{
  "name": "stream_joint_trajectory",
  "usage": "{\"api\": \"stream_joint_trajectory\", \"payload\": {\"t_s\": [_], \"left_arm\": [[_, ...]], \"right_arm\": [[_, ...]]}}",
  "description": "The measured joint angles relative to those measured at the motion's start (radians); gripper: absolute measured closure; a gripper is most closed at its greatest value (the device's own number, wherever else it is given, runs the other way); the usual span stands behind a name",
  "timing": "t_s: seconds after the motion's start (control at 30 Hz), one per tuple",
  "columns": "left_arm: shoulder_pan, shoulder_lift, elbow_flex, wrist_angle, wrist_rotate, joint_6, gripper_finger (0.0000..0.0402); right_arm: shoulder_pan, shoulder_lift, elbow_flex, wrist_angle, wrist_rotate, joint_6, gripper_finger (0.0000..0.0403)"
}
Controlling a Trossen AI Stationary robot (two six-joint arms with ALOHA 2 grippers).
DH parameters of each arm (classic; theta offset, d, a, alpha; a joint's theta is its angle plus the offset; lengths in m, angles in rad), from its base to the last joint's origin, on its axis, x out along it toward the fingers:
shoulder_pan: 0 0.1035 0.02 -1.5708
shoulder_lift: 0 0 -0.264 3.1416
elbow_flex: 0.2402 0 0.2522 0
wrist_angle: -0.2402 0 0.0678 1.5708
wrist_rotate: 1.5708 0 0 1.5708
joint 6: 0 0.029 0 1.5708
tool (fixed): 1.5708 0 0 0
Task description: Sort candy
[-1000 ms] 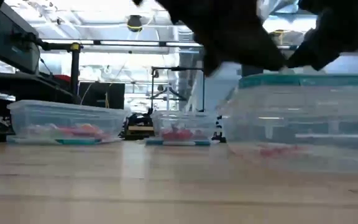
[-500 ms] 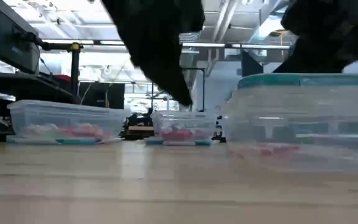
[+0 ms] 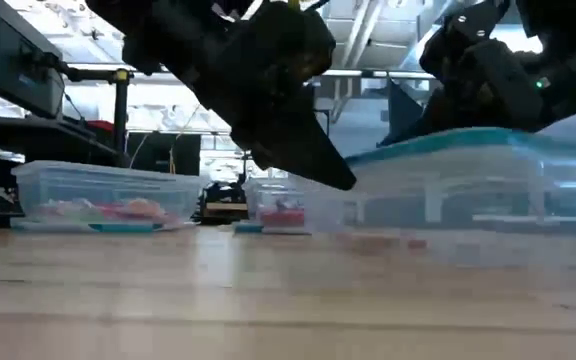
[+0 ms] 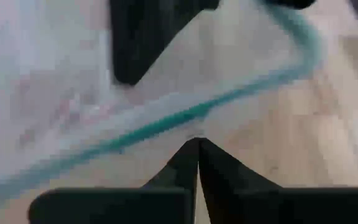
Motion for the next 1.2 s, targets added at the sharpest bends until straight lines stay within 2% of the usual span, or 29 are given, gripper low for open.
{"api": "stream_joint_trajectory", "payload": {"t_s": [0.23, 0.67, 1.0, 1.1, 1.2], "left_arm": [[0.033, 0.000, -0.001, 0.009, -0.004, 0.001, 0.0401], [0.074, 0.001, 0.000, 0.016, -0.021, 0.002, 0.0401], [0.076, -0.004, 0.026, -0.050, 0.012, 0.033, 0.0401], [0.049, -0.005, 0.032, -0.084, 0.031, 0.023, 0.0401], [0.014, -0.018, 0.031, -0.129, 0.033, 0.000, 0.0401]], "right_arm": [[-0.014, 0.024, 0.000, 0.029, -0.062, 0.004, 0.0403], [-0.056, 0.024, -0.004, 0.096, -0.268, -0.046, 0.0403], [-0.059, -0.001, -0.002, 0.062, -0.248, -0.029, 0.0403], [-0.057, -0.065, -0.003, -0.004, -0.214, -0.043, 0.0403], [-0.051, -0.173, -0.009, -0.109, -0.217, -0.125, 0.0403]]}}
